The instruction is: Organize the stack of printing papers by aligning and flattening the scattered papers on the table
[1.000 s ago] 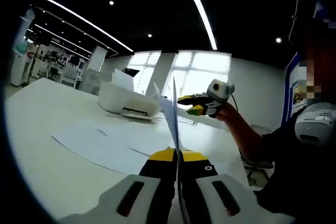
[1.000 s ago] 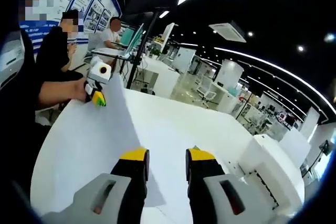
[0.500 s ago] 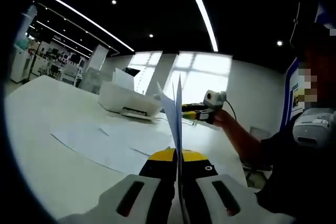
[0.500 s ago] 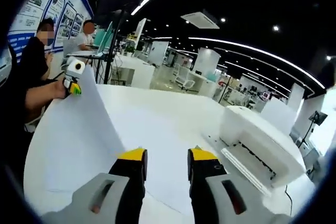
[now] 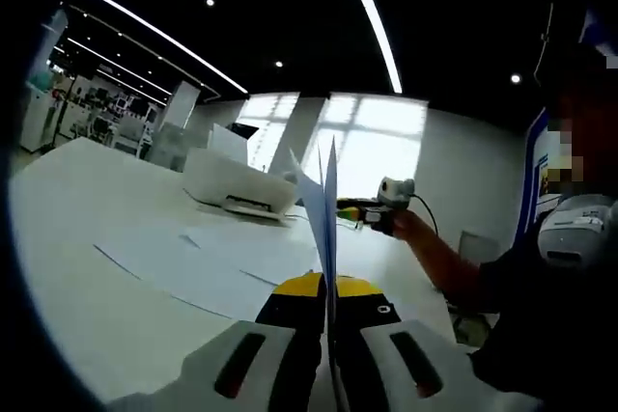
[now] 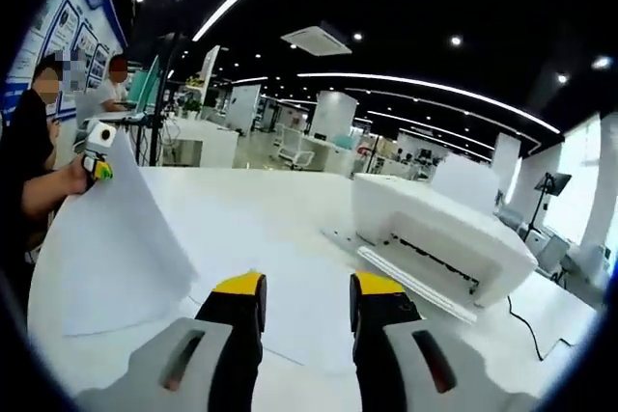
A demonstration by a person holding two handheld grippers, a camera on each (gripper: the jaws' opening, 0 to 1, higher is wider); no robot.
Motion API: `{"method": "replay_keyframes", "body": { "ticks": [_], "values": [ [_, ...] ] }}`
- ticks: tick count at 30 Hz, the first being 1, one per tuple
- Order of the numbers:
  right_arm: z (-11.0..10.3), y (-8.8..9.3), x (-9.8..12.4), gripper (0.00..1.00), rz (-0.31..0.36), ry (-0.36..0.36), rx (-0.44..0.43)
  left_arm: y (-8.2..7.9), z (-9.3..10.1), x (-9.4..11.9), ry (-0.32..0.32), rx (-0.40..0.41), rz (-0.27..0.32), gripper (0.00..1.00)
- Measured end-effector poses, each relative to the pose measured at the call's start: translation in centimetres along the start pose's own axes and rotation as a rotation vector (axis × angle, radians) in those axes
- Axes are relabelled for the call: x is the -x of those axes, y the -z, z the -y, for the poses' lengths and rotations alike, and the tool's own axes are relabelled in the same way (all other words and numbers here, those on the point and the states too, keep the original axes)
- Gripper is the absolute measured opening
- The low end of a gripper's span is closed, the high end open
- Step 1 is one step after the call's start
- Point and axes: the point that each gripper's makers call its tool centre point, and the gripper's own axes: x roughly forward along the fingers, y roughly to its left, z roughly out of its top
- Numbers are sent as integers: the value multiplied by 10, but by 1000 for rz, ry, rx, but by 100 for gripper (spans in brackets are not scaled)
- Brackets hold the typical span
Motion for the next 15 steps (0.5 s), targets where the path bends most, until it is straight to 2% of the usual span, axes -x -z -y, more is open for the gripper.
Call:
{"method": "replay_keyframes", "body": {
  "ticks": [8,15],
  "values": [
    [16,28,-1,32,0,58,-84,0,0,0,0,0,-1,6],
    [19,45,-9,35,-28,79,-117,0,-1,-1,1,1,-3,6]
  ]
}}
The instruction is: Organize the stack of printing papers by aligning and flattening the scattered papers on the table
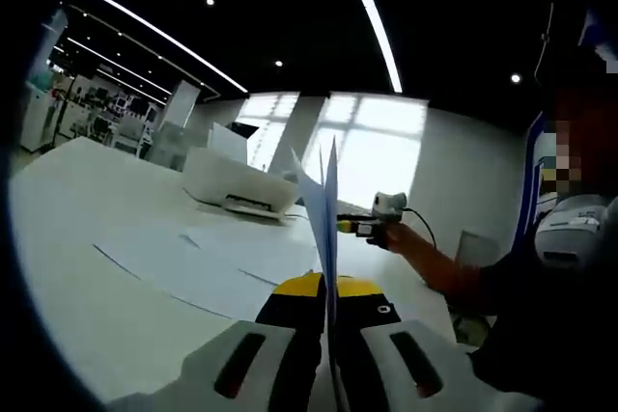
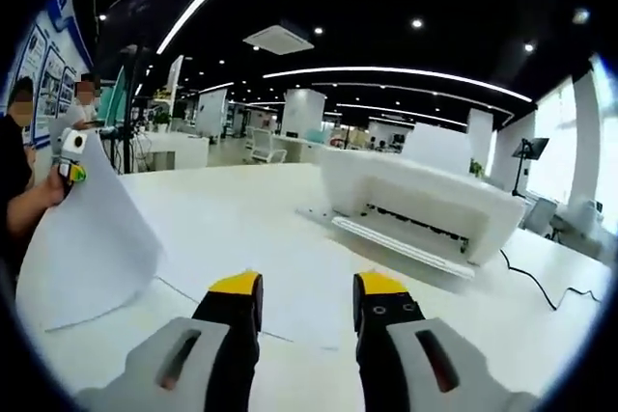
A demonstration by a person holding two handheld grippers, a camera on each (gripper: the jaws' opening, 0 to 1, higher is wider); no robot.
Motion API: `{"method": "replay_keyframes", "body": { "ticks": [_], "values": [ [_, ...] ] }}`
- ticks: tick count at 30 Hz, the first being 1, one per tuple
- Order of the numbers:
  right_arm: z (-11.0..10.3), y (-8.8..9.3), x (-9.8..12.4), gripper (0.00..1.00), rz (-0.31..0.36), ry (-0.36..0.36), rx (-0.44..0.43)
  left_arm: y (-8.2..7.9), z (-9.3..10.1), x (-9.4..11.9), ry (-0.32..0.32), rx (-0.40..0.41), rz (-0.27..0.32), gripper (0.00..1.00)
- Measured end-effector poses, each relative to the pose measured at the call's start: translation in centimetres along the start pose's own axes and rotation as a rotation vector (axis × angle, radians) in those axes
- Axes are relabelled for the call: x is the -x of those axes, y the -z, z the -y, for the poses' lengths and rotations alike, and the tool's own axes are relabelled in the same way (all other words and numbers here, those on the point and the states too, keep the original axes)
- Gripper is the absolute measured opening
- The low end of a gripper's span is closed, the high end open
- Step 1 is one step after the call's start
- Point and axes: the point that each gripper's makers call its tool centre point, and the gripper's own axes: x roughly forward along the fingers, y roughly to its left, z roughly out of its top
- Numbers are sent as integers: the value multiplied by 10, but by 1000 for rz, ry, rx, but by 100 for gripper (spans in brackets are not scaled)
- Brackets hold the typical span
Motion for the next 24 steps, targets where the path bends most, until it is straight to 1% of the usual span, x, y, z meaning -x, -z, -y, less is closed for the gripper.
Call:
{"method": "replay_keyframes", "body": {
  "ticks": [8,15,21,24],
  "values": [
    [1,5,-10,41,-4,29,-9,1,-1,0,0,-2,-5,6],
    [2,19,-22,52,-30,52,-28,1,-1,0,1,-4,-9,6],
    [-1,27,-30,61,-55,49,-21,2,0,-1,0,-4,-9,6],
    [-3,33,-33,63,-72,42,-20,2,-1,-1,0,-5,-10,6]
  ]
}}
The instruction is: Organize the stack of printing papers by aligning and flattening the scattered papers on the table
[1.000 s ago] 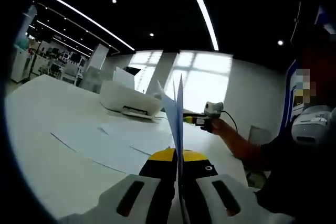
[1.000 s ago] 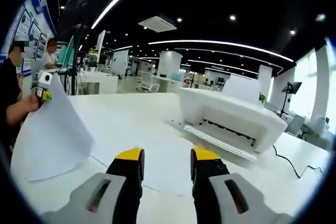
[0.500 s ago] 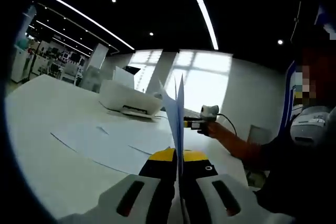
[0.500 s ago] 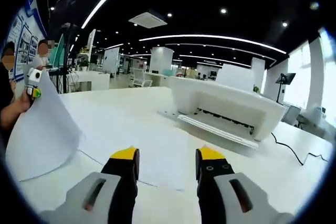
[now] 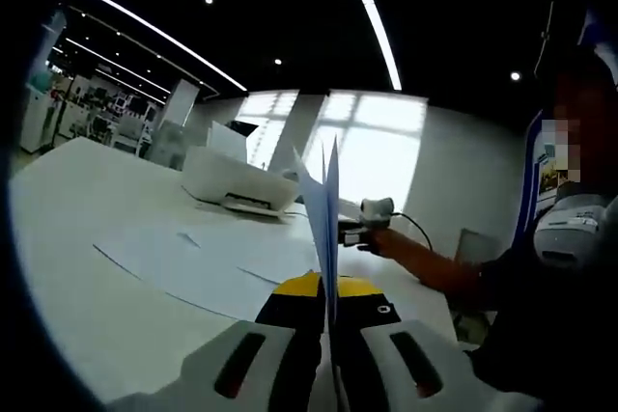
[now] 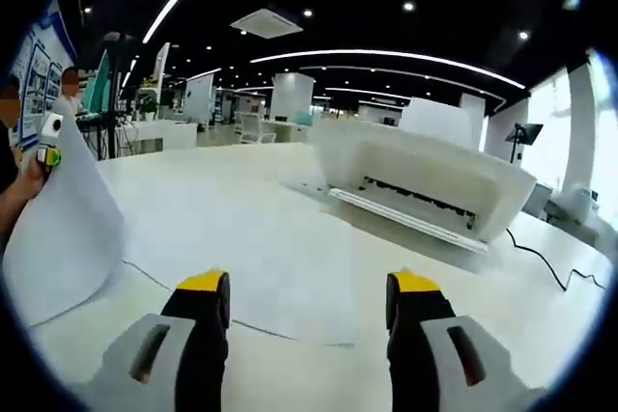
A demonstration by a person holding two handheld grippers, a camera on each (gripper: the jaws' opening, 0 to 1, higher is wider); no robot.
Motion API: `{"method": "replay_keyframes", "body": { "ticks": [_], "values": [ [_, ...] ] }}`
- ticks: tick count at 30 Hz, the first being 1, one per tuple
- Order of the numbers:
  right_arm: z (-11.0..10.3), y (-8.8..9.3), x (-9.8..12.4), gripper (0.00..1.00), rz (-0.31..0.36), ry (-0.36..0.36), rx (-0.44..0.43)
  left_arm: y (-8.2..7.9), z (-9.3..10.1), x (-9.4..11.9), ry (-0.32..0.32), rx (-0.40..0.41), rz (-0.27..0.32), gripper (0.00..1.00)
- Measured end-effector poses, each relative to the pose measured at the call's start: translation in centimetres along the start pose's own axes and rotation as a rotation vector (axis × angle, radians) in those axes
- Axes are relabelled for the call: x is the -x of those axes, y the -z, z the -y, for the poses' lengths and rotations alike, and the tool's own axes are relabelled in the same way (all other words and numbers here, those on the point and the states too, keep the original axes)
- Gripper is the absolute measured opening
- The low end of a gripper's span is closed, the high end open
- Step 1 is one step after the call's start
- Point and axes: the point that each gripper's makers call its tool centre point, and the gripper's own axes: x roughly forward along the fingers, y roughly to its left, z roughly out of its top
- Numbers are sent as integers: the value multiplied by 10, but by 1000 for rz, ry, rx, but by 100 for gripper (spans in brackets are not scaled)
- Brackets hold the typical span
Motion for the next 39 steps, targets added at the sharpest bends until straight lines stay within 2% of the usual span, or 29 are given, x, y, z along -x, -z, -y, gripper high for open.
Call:
{"method": "replay_keyframes", "body": {
  "ticks": [9,17,20,26,30,33,39],
  "values": [
    [-8,15,-10,69,-47,-23,-14,1,0,0,0,-2,-4,6],
    [-11,19,-19,69,-52,-42,-55,0,0,0,0,-1,-5,7],
    [-8,25,-20,68,-75,-30,-67,1,1,0,0,-2,-5,7],
    [-7,27,-22,67,-77,-31,-90,1,3,0,1,-3,-6,7],
    [-13,28,-22,62,-81,-50,-143,1,4,0,2,-3,-6,7],
    [-12,27,-19,61,-79,-40,-133,1,4,-1,2,-3,-6,7],
    [-15,28,-21,52,-76,-53,-129,1,3,0,2,-3,-6,7]
  ]
}}
